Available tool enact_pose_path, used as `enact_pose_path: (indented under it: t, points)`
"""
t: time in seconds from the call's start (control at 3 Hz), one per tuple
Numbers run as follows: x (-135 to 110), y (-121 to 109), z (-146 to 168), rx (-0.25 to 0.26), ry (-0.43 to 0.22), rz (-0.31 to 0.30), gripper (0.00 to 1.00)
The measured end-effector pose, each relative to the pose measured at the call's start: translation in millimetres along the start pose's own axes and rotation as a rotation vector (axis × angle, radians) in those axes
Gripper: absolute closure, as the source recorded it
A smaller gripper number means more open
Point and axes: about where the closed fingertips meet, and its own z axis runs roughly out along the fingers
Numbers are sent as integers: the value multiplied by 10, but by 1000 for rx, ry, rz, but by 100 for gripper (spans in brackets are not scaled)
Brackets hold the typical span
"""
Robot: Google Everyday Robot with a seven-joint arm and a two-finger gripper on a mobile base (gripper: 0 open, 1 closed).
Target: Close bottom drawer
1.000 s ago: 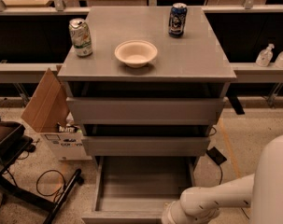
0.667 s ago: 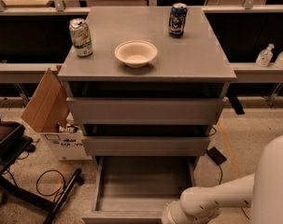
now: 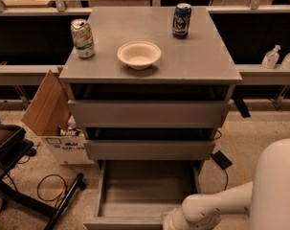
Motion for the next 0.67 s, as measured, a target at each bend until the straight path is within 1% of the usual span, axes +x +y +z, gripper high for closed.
enact_pose_path:
  t: [0.33, 0.67]
  points:
    - [373, -79, 534, -44, 10, 35, 40]
    - [744, -179, 981, -59, 27, 60, 63]
